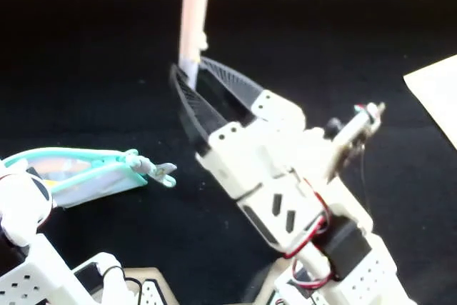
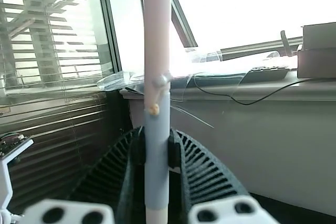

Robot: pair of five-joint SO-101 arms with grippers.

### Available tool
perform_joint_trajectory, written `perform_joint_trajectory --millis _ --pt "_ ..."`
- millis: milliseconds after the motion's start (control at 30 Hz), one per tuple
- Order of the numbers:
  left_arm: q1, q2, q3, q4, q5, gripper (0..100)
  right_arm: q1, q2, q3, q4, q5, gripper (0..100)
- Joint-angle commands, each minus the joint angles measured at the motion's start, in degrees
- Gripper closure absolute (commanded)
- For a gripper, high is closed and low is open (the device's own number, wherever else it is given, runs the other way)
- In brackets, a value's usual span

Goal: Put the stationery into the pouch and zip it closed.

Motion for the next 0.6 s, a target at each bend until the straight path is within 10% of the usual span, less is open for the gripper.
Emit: perform_joint_trajectory --millis 0,567 --pt "1.2 1.2 4.8 1.9 0.4 99 -0.7 7.9 -12.0 3.7 0.9 99.2" --pt "1.2 1.2 4.8 2.0 0.4 99 -20.6 34.4 -28.7 9.8 -1.8 99.2"
